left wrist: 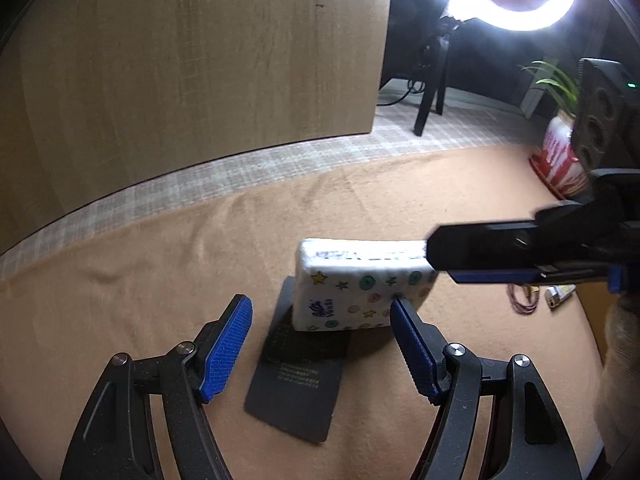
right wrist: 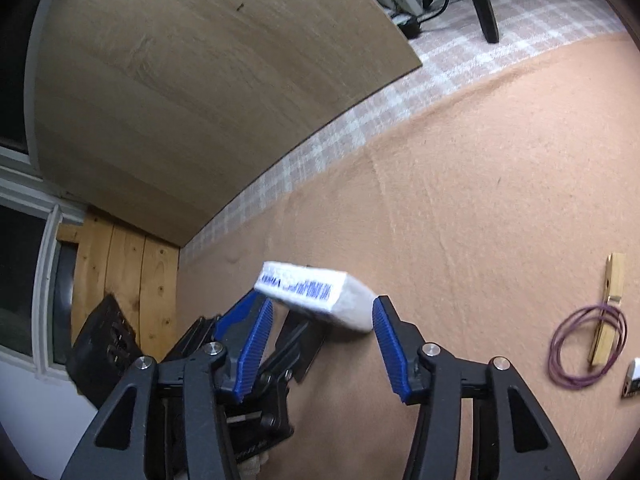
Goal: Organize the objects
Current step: 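Close the left tool on the tissue pack and lift it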
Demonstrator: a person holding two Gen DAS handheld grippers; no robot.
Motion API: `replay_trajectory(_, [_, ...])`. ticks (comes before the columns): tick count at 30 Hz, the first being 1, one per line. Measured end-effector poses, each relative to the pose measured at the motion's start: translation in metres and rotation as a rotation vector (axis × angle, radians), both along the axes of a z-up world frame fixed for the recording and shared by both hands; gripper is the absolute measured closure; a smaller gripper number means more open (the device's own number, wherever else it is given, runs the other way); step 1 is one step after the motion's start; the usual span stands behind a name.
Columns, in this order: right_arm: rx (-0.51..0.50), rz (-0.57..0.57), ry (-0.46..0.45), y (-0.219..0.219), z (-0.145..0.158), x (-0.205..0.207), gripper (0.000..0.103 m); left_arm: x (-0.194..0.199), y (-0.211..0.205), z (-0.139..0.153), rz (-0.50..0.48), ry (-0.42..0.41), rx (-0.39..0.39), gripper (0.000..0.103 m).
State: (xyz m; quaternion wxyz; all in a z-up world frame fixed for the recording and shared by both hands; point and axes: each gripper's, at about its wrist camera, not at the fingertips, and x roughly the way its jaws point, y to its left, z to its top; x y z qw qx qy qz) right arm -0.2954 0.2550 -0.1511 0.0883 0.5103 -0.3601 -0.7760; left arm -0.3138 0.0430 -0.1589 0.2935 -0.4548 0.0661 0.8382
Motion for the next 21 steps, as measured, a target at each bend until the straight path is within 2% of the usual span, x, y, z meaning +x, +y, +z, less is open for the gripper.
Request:
replay_trajectory(3, [0.040,0.013,-0.007,0.000,-0.004,-0.011,0.058,0.000,0.004,-0.003,-0.020,-0.006,0.001,0.028])
replay_trajectory(4, [0.033,0.026,-0.011,0.000,-0.006,-0.015,0.068,-0.001,0.006,-0.004,-0.028,-0.005,0.000,0.028])
replay_trajectory(5, [0.024,0.038,-0.019,-0.001,-0.008,-0.018,0.071,-0.001,0.008,-0.005,-0.035,-0.008,-0.001,0.028])
replay_trajectory(11, [0.004,0.040,-0.012,0.001,-0.011,-0.014,0.071,-0.001,0.016,-0.007,-0.058,-0.025,0.044,0.028])
replay_trajectory(21, [-0.015,0.010,-0.026,0.003,-0.009,-0.007,0.071,0.004,0.023,-0.002,-0.037,-0.028,0.066,0.031])
